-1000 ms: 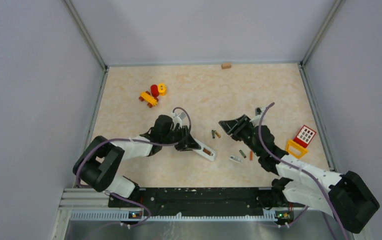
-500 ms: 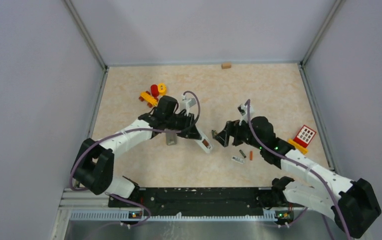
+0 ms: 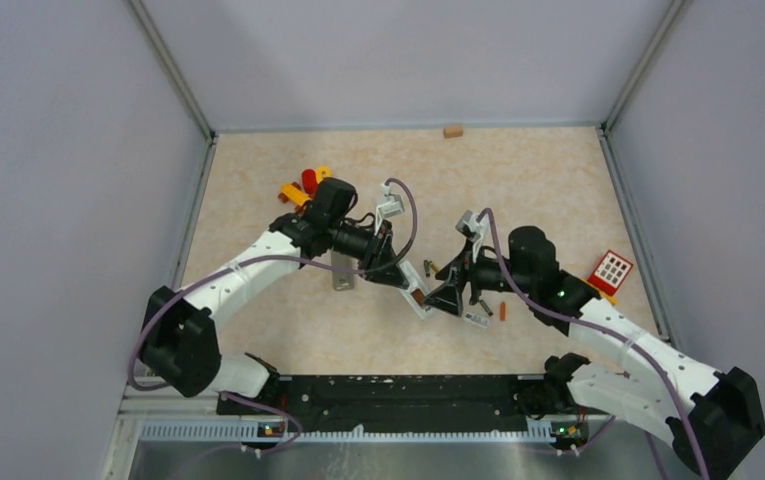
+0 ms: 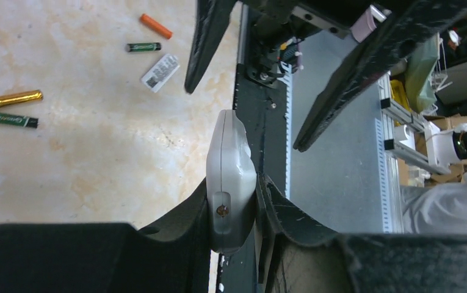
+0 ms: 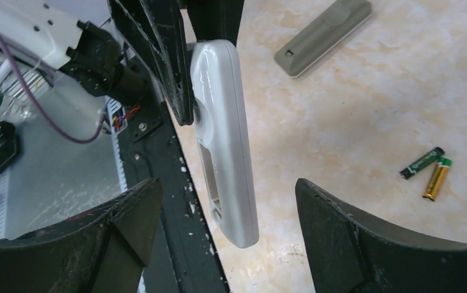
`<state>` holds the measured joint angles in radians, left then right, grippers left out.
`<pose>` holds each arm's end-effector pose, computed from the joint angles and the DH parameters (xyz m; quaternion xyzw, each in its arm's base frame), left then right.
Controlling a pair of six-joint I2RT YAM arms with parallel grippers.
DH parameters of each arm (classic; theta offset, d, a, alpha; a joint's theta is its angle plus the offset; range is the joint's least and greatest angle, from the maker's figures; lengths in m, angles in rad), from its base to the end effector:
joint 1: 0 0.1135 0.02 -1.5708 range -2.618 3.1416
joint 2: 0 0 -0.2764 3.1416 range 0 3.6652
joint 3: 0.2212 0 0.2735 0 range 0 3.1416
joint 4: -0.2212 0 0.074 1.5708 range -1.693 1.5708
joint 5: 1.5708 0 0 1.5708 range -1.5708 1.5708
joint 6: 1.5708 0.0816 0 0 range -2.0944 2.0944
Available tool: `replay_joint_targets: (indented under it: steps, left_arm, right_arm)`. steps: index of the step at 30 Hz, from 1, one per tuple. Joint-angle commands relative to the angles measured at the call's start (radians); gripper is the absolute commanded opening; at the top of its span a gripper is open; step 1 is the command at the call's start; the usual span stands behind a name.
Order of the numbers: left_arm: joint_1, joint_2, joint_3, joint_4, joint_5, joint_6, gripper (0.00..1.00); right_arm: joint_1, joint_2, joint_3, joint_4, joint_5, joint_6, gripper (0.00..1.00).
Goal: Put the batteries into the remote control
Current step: Adjust the remote control.
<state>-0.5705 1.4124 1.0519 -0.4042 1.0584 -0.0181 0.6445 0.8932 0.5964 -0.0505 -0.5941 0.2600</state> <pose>0.2389 -0.2378 0.2695 0.4070 0.7099 -0.5426 0.1893 0.1745 0.1883 0.2600 -0.3146 0.7363 0.4555 0.3892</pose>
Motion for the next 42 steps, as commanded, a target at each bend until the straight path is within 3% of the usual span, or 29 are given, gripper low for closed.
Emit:
replay_joint_targets:
  steps: [1,6,9,12,14,15,18,21,28,34,39,42]
  left_arm:
    - [-0.005,-0.061,0.062,-0.007,0.117,0.077,0.00]
    - [-0.006,-0.080,0.074,0.047,0.131,0.023,0.00]
    - [-0.005,-0.098,0.067,0.108,0.147,-0.044,0.04]
    - [-0.004,-0.122,0.048,0.205,0.122,-0.144,0.28]
    - [-0.003,-0.137,0.020,0.344,0.098,-0.272,0.55]
    - [-0.003,-0.145,0.000,0.444,0.081,-0.372,0.61]
    - [-0.004,-0.158,-0.098,0.823,-0.041,-0.731,0.67]
    - [-0.003,-0.164,-0.156,0.999,-0.127,-0.908,0.63]
    - [0.003,-0.208,-0.229,1.152,-0.260,-1.018,0.62]
    - [0.017,-0.219,-0.227,1.169,-0.257,-1.024,0.66]
    - [0.022,-0.202,-0.255,1.216,-0.242,-1.070,0.57]
    - [0.022,-0.165,-0.261,1.268,-0.201,-1.102,0.56]
  right_arm:
    - [-0.005,0.032,0.063,0.011,-0.165,-0.034,0.79]
    - [-0.005,0.071,0.083,0.060,-0.271,0.014,0.62]
    - [-0.005,0.070,0.085,0.104,-0.279,0.046,0.43]
    - [-0.005,0.065,0.078,0.184,-0.278,0.109,0.13]
    - [-0.005,0.059,0.069,0.251,-0.239,0.162,0.03]
    - [-0.005,0.057,0.063,0.283,-0.215,0.192,0.00]
    - [-0.005,0.057,0.034,0.416,-0.168,0.312,0.00]
    - [-0.005,0.064,0.015,0.510,-0.117,0.392,0.00]
    - [-0.005,0.105,0.000,0.652,-0.136,0.494,0.00]
    - [-0.015,0.122,-0.029,0.754,-0.150,0.565,0.00]
    - [-0.020,0.159,-0.035,0.827,-0.160,0.618,0.00]
    - [-0.022,0.182,-0.044,0.858,-0.162,0.638,0.00]
